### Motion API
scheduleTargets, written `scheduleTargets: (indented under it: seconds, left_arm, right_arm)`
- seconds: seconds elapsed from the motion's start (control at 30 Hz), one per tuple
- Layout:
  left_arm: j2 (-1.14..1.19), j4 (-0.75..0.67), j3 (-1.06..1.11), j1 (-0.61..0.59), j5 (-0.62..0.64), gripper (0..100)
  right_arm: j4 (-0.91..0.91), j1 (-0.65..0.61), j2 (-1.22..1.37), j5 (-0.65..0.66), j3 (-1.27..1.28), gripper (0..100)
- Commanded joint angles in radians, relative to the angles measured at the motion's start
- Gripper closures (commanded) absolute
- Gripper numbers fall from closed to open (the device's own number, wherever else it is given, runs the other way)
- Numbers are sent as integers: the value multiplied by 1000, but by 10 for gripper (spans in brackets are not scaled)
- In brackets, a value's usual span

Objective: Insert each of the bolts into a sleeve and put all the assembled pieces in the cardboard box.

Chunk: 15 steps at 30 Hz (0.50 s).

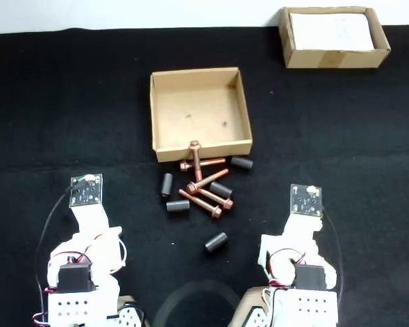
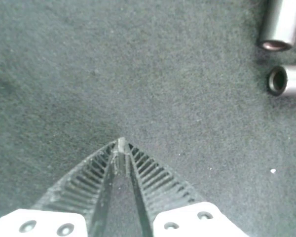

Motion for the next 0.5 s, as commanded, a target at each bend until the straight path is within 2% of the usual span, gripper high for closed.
scheduleTargets:
  seconds: [0.0,0.47]
  left_arm:
    - [-5,6,15,8,-3,991]
    - [-5,6,15,8,-3,991]
  right_arm:
    - [4,8,-2,-2,73,969]
    - [4,8,-2,-2,73,969]
